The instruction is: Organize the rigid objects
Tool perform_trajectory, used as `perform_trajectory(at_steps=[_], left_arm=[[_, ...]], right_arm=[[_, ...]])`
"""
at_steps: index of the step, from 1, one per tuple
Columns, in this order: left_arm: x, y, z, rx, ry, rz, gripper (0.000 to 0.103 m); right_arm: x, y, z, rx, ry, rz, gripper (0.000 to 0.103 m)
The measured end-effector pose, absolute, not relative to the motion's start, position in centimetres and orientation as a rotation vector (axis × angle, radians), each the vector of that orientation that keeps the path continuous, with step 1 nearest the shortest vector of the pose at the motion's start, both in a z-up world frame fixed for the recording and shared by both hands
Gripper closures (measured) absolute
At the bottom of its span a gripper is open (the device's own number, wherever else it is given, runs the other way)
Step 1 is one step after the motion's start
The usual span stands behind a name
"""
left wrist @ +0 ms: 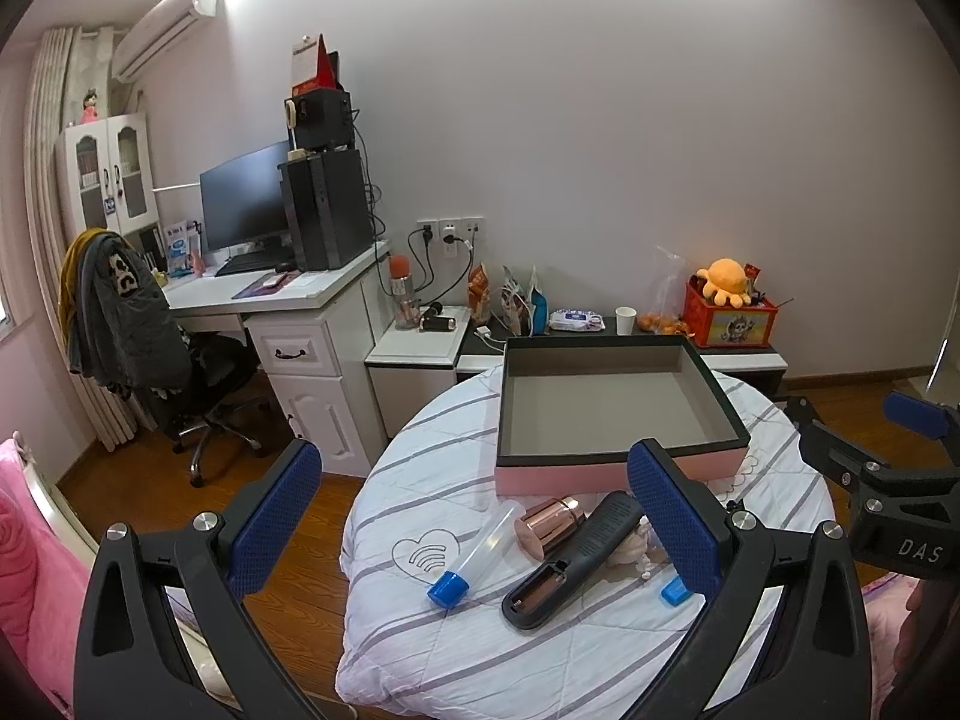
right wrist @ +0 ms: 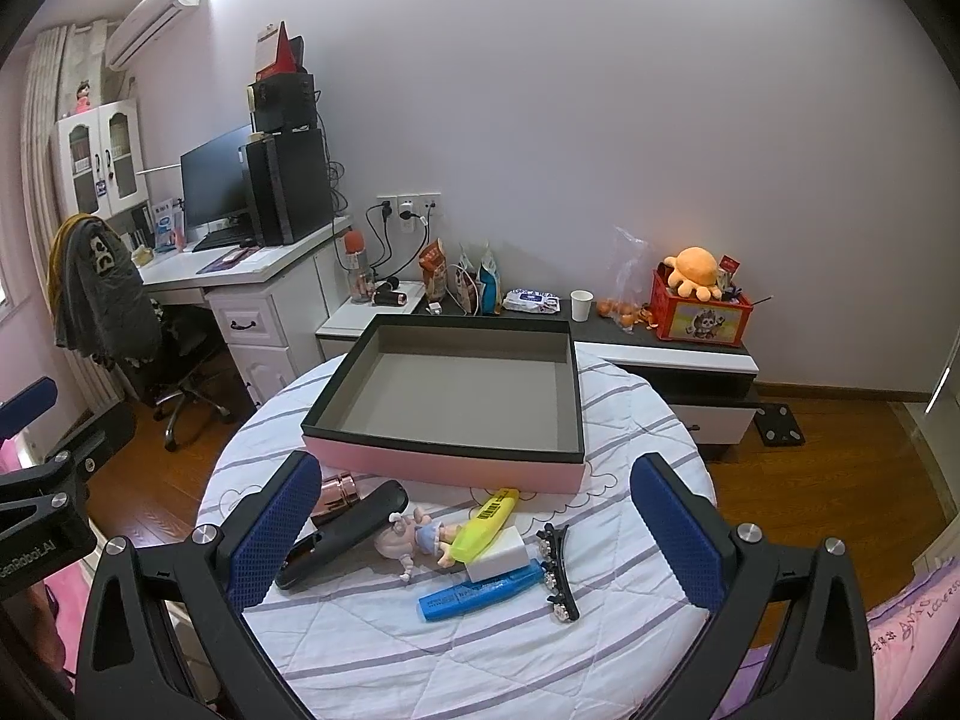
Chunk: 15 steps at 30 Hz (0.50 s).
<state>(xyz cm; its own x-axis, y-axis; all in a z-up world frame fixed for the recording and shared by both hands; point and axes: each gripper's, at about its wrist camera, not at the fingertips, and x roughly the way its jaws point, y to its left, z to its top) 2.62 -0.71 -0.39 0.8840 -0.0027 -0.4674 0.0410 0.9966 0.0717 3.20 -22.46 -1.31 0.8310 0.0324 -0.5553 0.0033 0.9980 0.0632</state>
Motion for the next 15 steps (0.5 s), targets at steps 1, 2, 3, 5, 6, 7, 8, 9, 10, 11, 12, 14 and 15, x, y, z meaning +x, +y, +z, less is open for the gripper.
perform_trajectory(at_steps=[1,2,3,5,6,7,8,9,10,11,12,14,15], left_arm=[[2.65,-0.74,-0.37,0.082,0.487,-0.024,0.0],[2.72,-0.87,-0.42,0.083,0.486,-0.023,0.0],[2.71,-0.85,-0.4,0.083,0.485,-0.021,0.0],[2.83,-1.0,-0.42,0.081,0.484,-0.022,0.0],[2.8,-0.98,-0.41,0.081,0.484,-0.021,0.0],[2.82,-1.03,-0.39,0.081,0.483,-0.02,0.0],[2.8,-1.12,-0.35,0.08,0.477,-0.02,0.0],[2.74,-1.17,-0.26,0.077,0.47,-0.021,0.0],[2.75,-1.27,-0.18,0.075,0.466,-0.021,0.0],[2.71,-1.36,-0.04,0.075,0.459,-0.022,0.0],[2.65,-1.44,0.09,0.073,0.45,-0.022,0.0],[2.49,-1.57,0.37,0.068,0.435,-0.023,0.0],[2.38,-1.54,0.56,0.065,0.428,-0.026,0.0]], right_arm=[[3.21,-22.41,-1.28,0.063,0.589,0.015,0.0],[3.25,-22.43,-1.31,0.062,0.59,0.014,0.0],[3.22,-22.39,-1.22,0.06,0.591,0.013,0.0],[3.13,-22.45,-1.21,0.061,0.588,0.013,0.0],[3.22,-22.44,-1.08,0.06,0.592,0.015,0.0],[3.25,-22.45,-1.11,0.059,0.592,0.014,0.0],[3.19,-22.49,-1.1,0.06,0.589,0.014,0.0],[3.15,-22.5,-1.08,0.062,0.586,0.014,0.0],[3.12,-22.5,-1.03,0.061,0.585,0.014,0.0],[3.11,-22.54,-1.01,0.061,0.579,0.015,0.0],[3.11,-22.56,-0.93,0.062,0.578,0.015,0.0],[3.05,-22.62,-0.71,0.059,0.574,0.017,0.0],[3.01,-22.66,-0.63,0.06,0.57,0.018,0.0]])
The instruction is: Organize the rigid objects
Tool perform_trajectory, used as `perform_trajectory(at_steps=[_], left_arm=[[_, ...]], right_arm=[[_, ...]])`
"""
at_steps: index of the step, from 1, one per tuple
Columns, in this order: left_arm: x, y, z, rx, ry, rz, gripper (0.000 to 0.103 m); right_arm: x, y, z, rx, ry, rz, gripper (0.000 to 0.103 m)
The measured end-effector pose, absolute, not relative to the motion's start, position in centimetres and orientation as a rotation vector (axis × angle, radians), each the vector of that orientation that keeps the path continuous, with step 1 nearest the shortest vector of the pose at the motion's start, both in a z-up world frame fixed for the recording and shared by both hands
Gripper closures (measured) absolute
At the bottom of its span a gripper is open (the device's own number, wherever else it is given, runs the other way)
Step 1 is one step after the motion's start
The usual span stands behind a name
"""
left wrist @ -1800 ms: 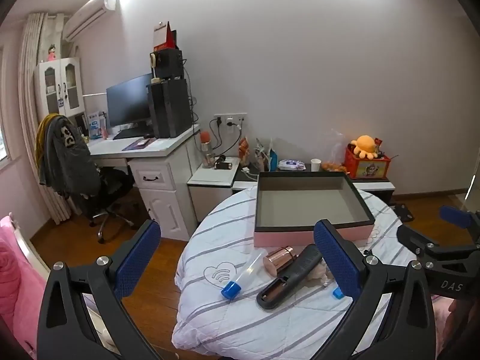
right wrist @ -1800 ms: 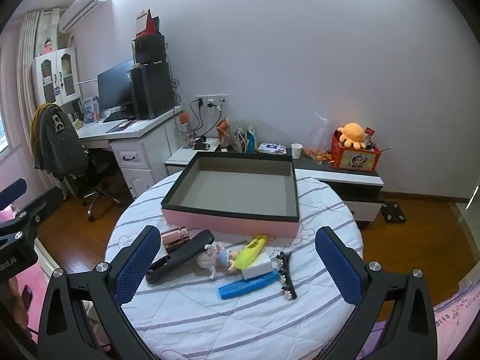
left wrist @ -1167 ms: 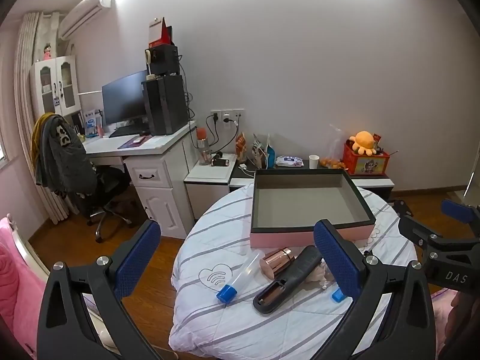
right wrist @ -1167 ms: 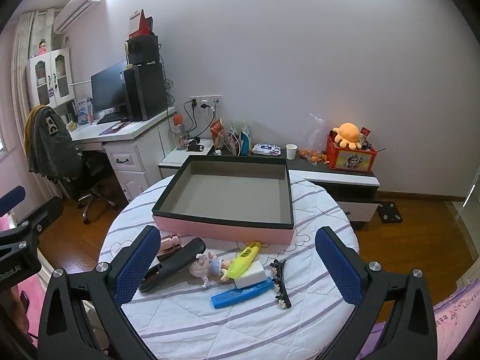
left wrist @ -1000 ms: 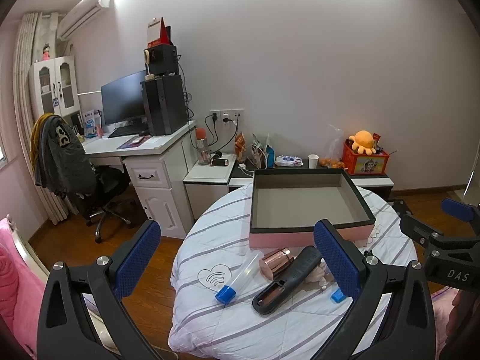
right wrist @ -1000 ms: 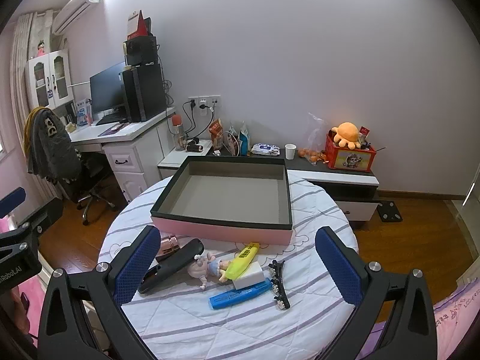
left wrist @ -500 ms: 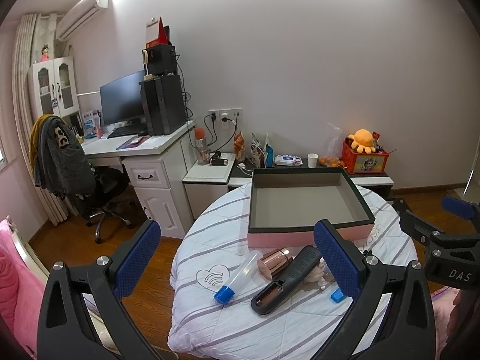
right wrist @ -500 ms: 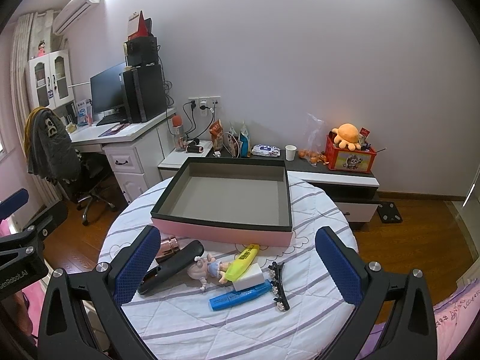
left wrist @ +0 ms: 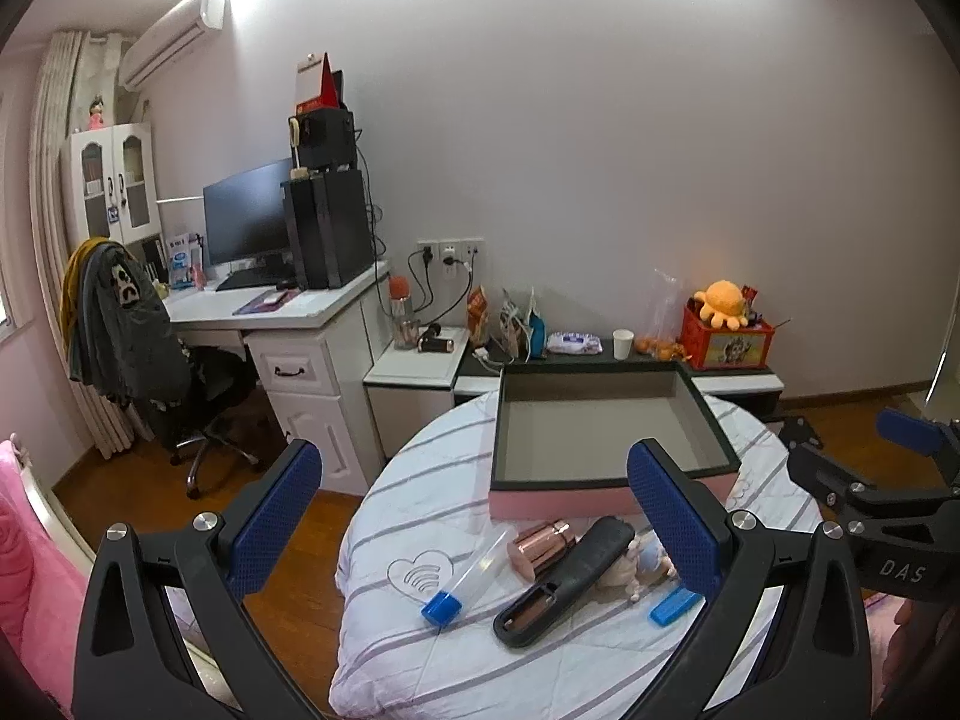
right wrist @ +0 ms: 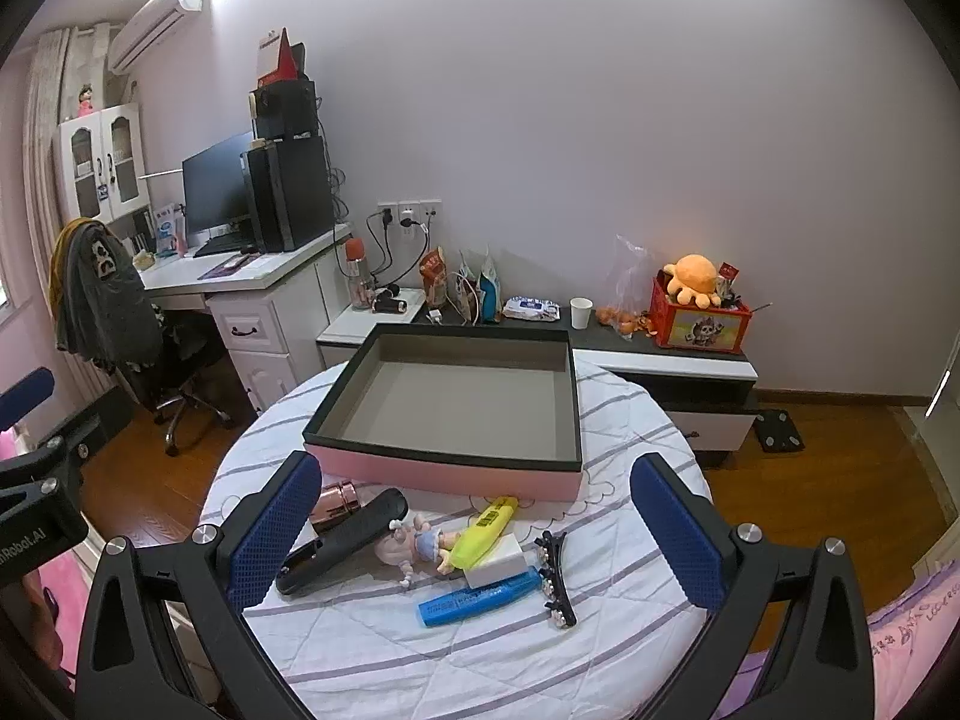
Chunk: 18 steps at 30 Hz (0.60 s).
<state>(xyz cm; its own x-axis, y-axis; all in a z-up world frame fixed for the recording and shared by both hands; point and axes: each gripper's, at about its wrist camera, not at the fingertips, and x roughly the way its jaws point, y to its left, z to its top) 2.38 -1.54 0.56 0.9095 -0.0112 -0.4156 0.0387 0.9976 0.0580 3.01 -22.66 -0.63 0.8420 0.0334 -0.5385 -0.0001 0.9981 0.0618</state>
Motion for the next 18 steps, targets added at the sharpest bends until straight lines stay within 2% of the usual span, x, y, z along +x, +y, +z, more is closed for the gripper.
perform_trajectory(at_steps=[18], left_arm=[[5.1,-4.0,0.7,0.088,0.433,-0.057,0.0]], right_arm=[[5.0,-24.9,0.2,0.069,0.548,-0.01,0.0]])
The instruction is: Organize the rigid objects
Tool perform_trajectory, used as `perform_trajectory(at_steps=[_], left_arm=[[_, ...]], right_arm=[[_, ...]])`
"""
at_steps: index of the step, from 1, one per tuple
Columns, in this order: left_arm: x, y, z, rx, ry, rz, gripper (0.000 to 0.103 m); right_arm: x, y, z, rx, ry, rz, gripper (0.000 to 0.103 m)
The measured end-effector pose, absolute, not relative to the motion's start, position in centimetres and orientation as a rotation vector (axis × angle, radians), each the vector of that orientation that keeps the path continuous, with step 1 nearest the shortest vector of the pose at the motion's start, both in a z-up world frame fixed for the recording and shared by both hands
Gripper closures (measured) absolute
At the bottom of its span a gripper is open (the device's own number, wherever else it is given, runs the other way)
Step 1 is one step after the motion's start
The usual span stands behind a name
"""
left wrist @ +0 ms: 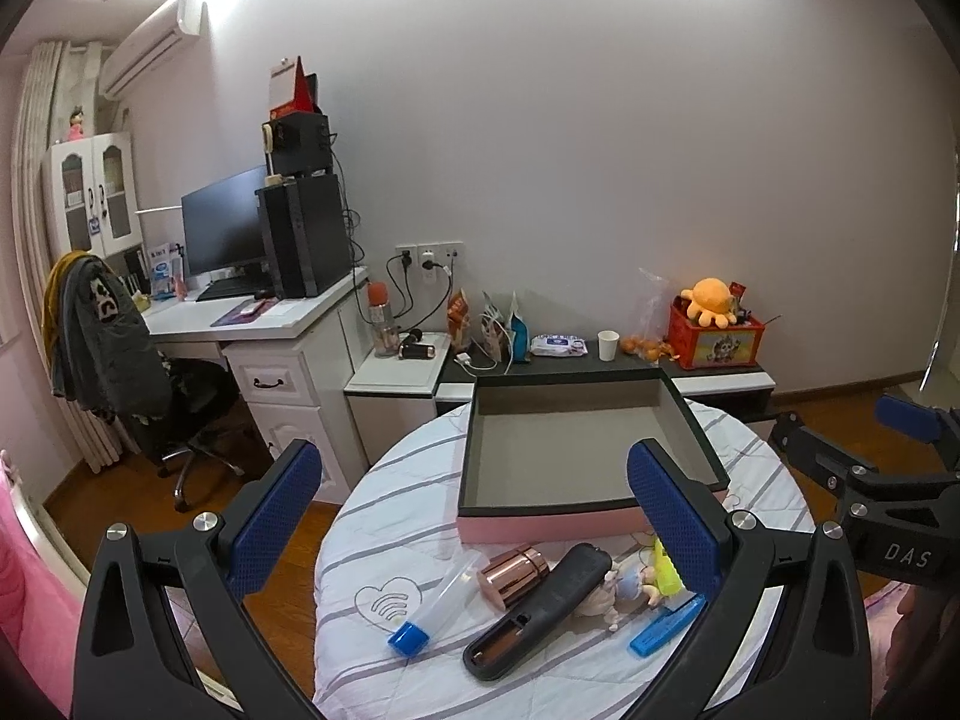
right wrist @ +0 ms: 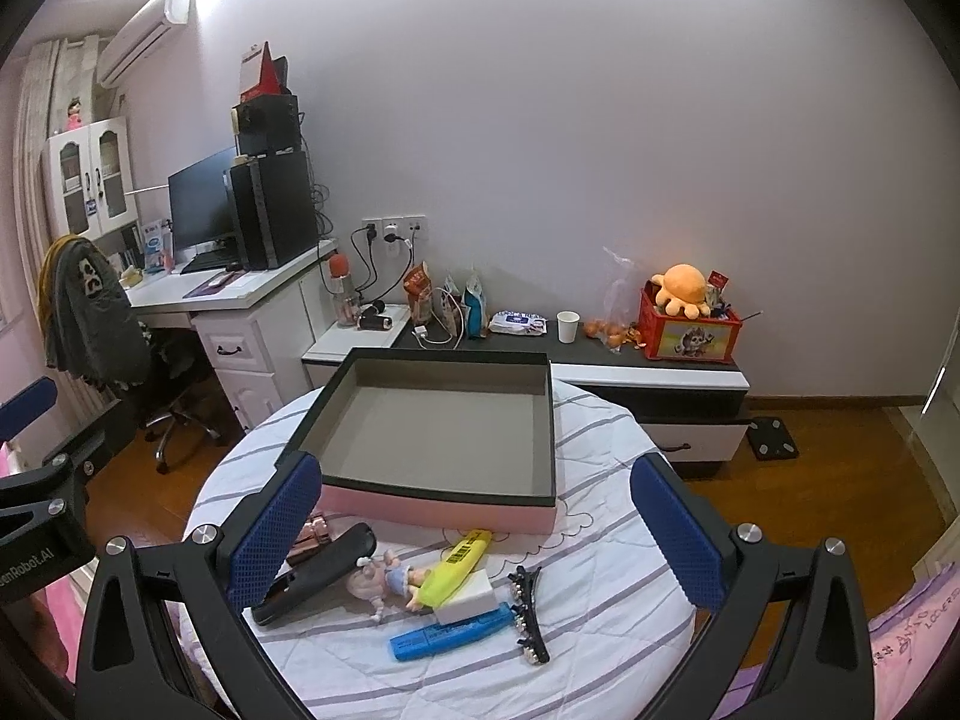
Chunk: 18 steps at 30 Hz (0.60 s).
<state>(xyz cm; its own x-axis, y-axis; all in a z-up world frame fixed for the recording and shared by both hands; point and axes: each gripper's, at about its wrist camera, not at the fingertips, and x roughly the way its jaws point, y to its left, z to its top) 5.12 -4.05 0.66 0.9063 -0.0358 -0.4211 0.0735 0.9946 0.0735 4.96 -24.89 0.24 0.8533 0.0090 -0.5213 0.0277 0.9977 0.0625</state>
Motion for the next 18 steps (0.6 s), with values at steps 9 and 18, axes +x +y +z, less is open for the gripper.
perform_trajectory(at_steps=[9,18], left_arm=[[5.9,-4.9,0.3,0.103,0.439,-0.062,0.0],[5.4,-4.2,0.8,0.09,0.414,-0.027,0.0]], right_arm=[[6.1,-26.0,0.3,0.079,0.558,-0.011,0.0],[6.4,-25.7,0.4,0.074,0.554,0.009,0.0]])
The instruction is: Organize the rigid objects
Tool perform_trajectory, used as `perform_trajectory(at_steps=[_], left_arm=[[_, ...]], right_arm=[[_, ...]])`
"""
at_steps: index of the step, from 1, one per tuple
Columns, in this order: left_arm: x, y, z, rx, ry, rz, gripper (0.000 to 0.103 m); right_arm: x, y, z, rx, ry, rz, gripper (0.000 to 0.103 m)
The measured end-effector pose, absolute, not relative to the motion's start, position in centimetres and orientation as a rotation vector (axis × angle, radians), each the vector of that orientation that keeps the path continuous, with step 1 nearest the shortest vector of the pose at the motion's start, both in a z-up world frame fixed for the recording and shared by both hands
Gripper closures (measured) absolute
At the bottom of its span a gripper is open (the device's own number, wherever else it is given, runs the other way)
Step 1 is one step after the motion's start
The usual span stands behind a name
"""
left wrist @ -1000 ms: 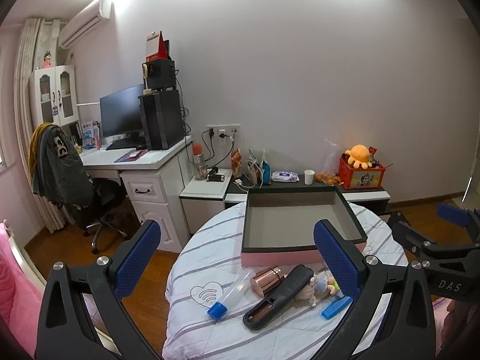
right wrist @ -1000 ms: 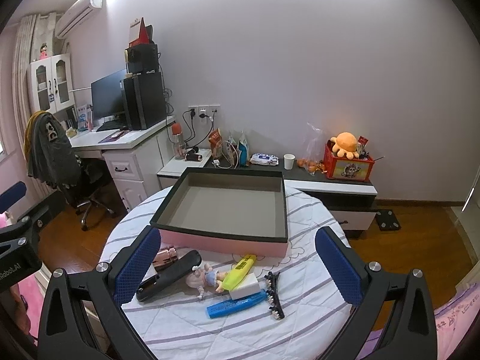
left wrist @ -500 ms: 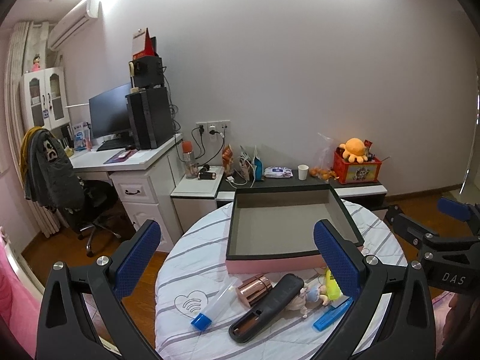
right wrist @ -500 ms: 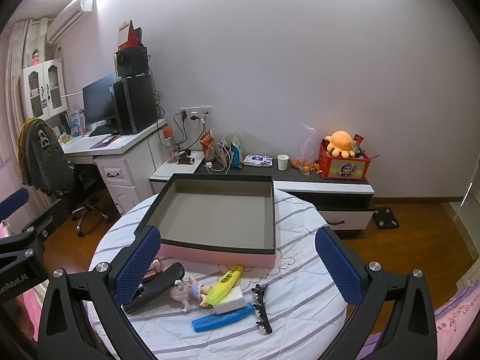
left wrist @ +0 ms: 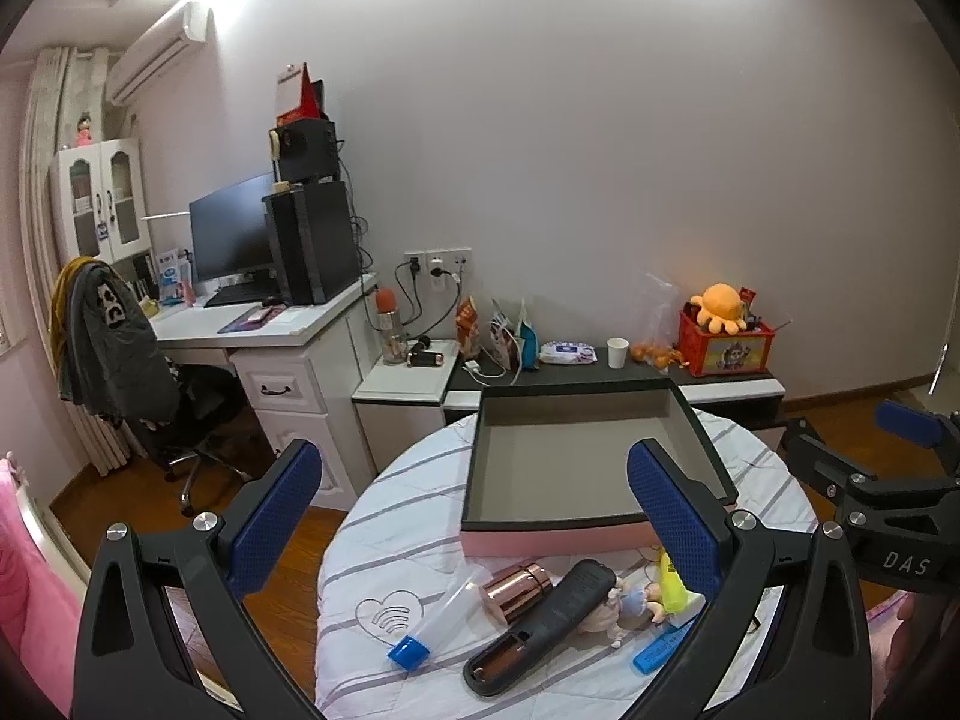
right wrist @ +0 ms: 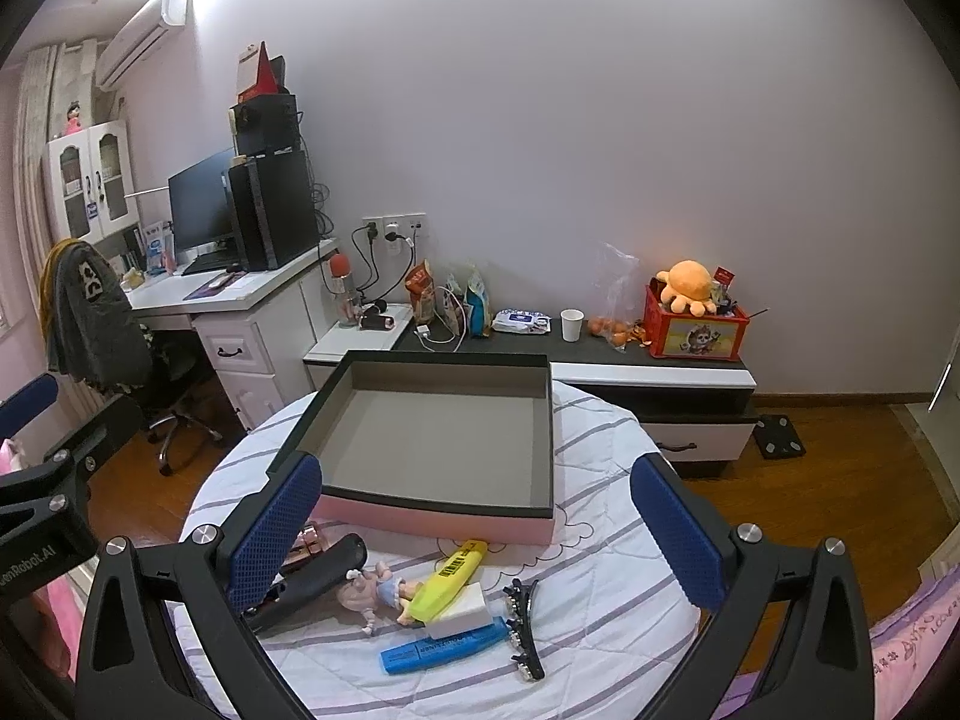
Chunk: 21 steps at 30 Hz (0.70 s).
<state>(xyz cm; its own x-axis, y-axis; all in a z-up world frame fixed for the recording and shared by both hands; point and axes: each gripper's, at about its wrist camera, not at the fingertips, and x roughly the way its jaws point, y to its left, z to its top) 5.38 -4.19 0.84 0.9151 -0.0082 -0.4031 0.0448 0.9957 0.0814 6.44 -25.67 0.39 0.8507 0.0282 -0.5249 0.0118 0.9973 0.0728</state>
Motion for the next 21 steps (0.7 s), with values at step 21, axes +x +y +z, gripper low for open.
perform_trajectory(at_steps=[21], left_arm=[[1.6,-1.2,1.6,0.07,0.4,0.0,0.0]], right_arm=[[2.7,-22.7,1.8,0.031,0.513,0.037,0.0]])
